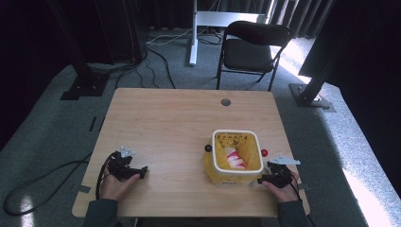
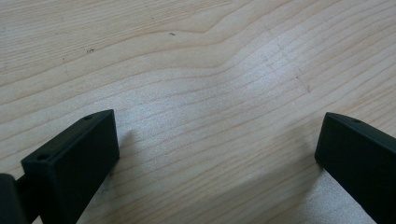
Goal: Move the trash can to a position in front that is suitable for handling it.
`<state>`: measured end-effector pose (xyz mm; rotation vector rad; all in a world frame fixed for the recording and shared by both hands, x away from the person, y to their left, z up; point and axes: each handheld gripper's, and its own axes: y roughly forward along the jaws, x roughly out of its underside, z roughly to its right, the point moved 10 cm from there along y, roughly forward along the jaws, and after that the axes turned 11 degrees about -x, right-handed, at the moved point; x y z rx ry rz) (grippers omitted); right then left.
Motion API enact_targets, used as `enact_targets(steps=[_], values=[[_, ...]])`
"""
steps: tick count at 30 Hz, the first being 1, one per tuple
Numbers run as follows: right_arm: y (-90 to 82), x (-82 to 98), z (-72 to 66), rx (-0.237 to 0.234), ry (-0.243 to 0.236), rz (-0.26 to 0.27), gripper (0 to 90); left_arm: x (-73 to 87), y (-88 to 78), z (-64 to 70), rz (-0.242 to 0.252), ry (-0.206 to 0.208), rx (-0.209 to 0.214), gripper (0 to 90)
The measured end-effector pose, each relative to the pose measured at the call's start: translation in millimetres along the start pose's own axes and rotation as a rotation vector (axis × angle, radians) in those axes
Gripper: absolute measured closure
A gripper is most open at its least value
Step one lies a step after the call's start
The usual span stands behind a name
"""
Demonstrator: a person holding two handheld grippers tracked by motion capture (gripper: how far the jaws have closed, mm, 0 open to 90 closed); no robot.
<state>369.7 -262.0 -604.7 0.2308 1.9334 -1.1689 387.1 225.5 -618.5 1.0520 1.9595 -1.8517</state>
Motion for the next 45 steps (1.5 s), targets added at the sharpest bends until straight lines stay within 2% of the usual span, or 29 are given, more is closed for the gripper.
enact_targets(steps=[19,29,38,45], values=[[29.8,-19.4,-24.5,-0.043,-0.033,-0.01,18.6,-0.1,0.1,0.1,0.002,-0.004,-0.003,0.2],[45.3,-31.1,-30.5,-0.054,-0.033,-0.013,18.6,-0.1,0.2,0.1,0.004,-0.004,-0.003,0.2],[62.7,-50.3,-40.4,-0.057,-0.048,-0.005,18.6,-0.2,0.2,0.1,0.006,-0.004,-0.003,0.2],[72.0,-64.1,-41.8,-0.047,-0.045,0.004,20.0,-0.1,0.2,0.1,0.006,-0.004,-0.002,0.2]])
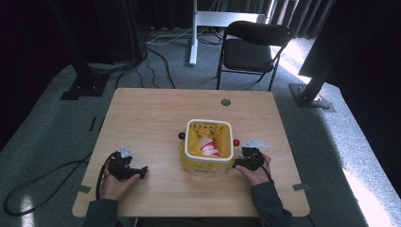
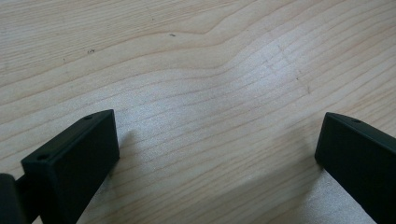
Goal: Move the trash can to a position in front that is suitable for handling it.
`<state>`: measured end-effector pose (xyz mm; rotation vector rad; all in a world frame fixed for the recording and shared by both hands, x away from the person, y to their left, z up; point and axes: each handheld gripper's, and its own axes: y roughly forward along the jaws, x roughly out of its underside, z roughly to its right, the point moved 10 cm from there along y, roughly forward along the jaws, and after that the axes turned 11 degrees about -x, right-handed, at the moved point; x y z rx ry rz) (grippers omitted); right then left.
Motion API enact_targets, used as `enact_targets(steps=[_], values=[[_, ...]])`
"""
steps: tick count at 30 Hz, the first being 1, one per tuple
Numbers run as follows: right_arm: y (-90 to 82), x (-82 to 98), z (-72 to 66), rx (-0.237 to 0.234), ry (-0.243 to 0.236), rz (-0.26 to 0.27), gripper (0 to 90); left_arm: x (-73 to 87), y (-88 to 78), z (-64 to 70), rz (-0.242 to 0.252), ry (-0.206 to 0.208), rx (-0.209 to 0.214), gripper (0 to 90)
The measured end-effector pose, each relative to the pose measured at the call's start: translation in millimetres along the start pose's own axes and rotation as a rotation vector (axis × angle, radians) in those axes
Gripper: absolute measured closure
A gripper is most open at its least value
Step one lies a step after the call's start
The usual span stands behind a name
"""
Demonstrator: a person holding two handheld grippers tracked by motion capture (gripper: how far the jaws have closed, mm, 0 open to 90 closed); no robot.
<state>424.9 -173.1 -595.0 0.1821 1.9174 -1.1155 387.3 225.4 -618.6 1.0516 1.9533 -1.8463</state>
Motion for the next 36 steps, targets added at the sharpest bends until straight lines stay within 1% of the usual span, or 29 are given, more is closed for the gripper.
enact_targets(steps=[3,5,6,10,13,16,20,23,27,36], values=[[5.5,-6.7,-1.2,0.0,0.003,0.004,20.1,-0.1,0.0,0.1,0.001,-0.001,0.0,0.2],[7.3,-8.1,-1.8,-0.001,0.001,0.003,20.1,-0.1,0.1,0.1,0.001,-0.001,0.0,0.2],[11.5,-11.2,-3.1,-0.001,0.002,0.003,20.1,-0.1,0.1,0.0,0.001,-0.001,0.0,0.2],[18.3,-16.3,-4.7,-0.001,0.002,0.005,20.2,0.0,0.1,0.0,0.001,0.0,0.0,0.2],[25.3,-21.1,-8.6,-0.003,0.002,0.008,20.2,-0.1,0.1,0.1,0.002,-0.001,0.001,0.2],[29.5,-23.2,-11.3,-0.008,0.005,0.009,20.2,-0.1,0.1,0.1,0.002,-0.001,0.001,0.2],[33.0,-24.4,-13.0,-0.005,-0.003,0.005,20.1,0.0,0.1,0.0,0.002,0.001,0.001,0.2],[31.6,-23.9,-10.9,0.005,-0.007,0.0,20.1,0.0,0.0,0.0,0.003,0.001,0.001,0.2],[25.2,-20.3,-6.0,0.014,-0.011,-0.006,20.0,0.0,0.1,0.0,0.003,0.0,0.001,0.2],[8.8,-5.7,7.1,0.039,-0.019,-0.032,19.4,0.0,0.0,0.0,0.001,0.001,0.001,0.2]])
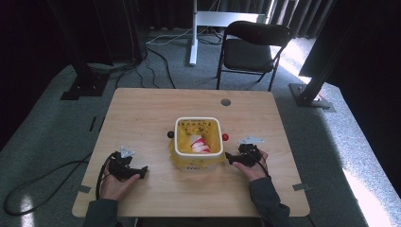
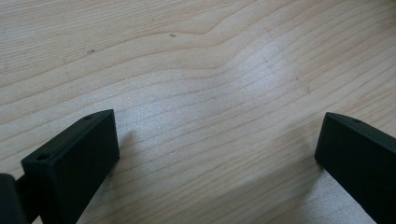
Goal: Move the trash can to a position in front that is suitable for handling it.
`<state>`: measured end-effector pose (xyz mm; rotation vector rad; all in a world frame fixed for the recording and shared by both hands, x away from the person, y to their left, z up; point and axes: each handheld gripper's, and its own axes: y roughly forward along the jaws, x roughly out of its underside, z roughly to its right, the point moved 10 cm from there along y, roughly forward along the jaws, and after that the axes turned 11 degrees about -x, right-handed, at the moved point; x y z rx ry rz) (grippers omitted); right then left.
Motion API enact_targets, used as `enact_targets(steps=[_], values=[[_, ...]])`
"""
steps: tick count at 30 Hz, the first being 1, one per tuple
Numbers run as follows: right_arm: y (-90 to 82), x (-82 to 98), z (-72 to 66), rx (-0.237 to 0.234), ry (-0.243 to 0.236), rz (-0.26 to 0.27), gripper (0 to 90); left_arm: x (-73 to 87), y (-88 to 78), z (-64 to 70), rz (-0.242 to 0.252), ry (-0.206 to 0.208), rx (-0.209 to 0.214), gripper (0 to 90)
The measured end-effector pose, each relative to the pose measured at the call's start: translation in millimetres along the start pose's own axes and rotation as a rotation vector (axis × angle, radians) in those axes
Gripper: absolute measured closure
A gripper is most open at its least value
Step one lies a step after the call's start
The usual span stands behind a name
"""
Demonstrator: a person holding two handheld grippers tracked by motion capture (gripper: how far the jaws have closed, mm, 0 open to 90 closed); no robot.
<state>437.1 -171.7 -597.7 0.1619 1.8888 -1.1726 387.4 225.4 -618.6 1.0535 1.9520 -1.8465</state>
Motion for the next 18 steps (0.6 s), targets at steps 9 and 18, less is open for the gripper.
enact_targets(steps=[9,18], values=[[-14.1,21.1,13.5,0.025,-0.002,-0.034,18.9,-0.1,0.0,0.3,-0.006,0.001,0.0,0.2],[-27.0,42.6,24.6,0.04,0.008,-0.056,18.6,-0.1,-0.3,0.6,-0.012,0.008,0.002,0.2]])
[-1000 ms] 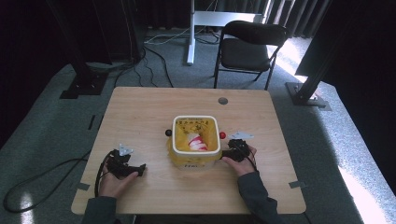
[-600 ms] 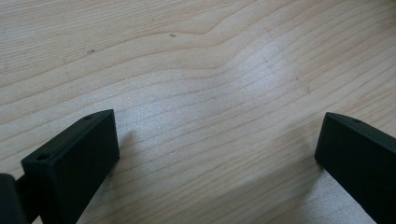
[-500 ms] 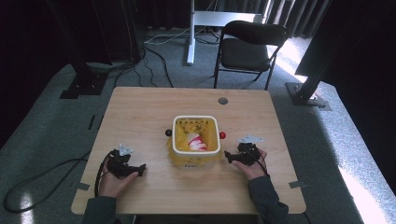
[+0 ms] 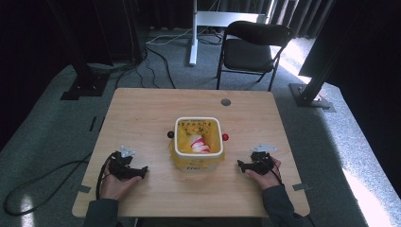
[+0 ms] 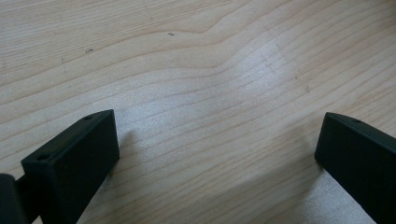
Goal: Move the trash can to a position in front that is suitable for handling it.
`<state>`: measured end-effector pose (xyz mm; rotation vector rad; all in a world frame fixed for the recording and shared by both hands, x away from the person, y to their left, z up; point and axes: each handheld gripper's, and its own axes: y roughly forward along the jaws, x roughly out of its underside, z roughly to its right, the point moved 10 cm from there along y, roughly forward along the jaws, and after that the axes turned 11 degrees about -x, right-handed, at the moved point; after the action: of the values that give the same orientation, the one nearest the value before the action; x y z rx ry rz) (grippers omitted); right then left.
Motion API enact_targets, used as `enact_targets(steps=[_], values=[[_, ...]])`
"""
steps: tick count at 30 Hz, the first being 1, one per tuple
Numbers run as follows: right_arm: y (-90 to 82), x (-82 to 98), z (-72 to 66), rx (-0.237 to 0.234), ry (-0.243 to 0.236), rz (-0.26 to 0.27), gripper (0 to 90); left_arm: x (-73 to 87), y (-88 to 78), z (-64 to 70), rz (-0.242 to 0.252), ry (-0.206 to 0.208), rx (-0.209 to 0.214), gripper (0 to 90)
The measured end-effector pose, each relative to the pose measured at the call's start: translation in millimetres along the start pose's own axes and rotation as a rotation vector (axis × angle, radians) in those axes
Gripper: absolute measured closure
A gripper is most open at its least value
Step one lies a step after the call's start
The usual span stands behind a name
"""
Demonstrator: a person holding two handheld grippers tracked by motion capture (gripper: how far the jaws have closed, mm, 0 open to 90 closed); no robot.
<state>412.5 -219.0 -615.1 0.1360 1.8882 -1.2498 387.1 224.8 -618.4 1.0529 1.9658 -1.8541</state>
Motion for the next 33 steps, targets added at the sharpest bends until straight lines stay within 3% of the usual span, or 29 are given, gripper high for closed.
enact_targets(steps=[15,33], values=[[-24.2,25.5,9.8,-0.001,-0.004,0.021,16.5,0.1,-0.3,0.1,-0.004,0.003,0.002,0.3],[-32.1,35.4,7.0,0.001,-0.005,0.052,15.5,0.1,-2.8,1.7,-0.003,0.003,0.005,4.6]])
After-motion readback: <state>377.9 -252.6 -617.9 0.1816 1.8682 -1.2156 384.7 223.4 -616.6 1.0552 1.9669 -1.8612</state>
